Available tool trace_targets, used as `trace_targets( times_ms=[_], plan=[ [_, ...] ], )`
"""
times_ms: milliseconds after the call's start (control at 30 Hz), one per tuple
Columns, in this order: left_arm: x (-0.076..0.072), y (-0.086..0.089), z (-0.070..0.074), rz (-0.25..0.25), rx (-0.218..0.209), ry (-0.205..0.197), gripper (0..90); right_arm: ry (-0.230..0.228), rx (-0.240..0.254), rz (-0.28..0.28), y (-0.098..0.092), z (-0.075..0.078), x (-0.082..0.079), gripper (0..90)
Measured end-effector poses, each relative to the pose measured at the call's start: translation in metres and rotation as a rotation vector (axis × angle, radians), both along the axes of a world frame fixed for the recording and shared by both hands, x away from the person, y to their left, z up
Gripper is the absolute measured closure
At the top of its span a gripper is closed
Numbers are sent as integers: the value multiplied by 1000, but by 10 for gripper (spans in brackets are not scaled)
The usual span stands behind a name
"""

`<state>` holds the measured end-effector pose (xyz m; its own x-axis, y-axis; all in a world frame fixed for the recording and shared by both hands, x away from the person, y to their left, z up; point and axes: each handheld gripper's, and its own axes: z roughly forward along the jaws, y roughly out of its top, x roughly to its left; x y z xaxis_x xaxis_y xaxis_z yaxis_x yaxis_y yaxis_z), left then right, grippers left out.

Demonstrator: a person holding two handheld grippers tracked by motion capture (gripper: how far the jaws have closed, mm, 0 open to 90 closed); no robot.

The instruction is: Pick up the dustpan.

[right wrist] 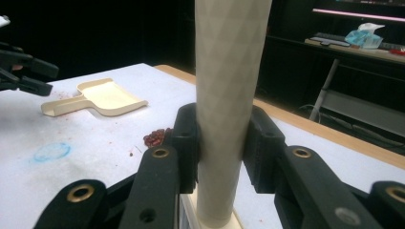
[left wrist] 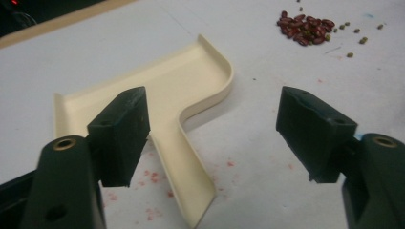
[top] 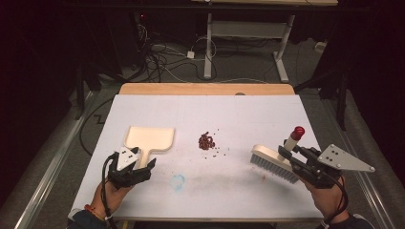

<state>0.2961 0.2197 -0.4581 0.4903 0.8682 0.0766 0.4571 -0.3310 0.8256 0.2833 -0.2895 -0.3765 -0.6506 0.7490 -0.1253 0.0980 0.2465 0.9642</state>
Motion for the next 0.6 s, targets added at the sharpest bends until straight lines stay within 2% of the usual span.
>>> trace_targets(
  times_ms=[33, 67, 100, 133, 167, 200, 233, 300, 433, 600],
  plan=[
    [-4, 4, -1, 12, -19, -42, 233, 1, -1, 1, 0, 0, 0, 702],
    [-6, 6, 0, 4, -6, -63, 227, 5, -2, 0, 0, -1, 0, 702],
    [-6, 6, 0, 4, -6, -63, 227, 3, -6, 1, 0, -1, 1, 702],
    [-10, 10, 0, -50, -5, -118, 226, 5, -6, -2, 0, -1, 1, 702],
    [-10, 10, 0, -50, -5, -118, 211, 6, -6, -1, 0, -1, 1, 702],
    [-13, 13, 1, -96, 34, -147, 191, 8, -7, -2, 1, -2, 1, 702],
    [-13, 13, 1, -96, 34, -147, 178, 3, -9, 2, 1, -2, 2, 702],
    [-17, 17, 2, -120, 50, -172, 164, 4, -15, 5, 3, -2, 2, 702],
    [-18, 21, 3, -136, 36, -180, 164, 10, -23, 9, 4, -3, 2, 702],
    [-21, 24, 3, -143, 56, -159, 164, 4, -32, 17, 7, -4, 3, 701]
  ],
)
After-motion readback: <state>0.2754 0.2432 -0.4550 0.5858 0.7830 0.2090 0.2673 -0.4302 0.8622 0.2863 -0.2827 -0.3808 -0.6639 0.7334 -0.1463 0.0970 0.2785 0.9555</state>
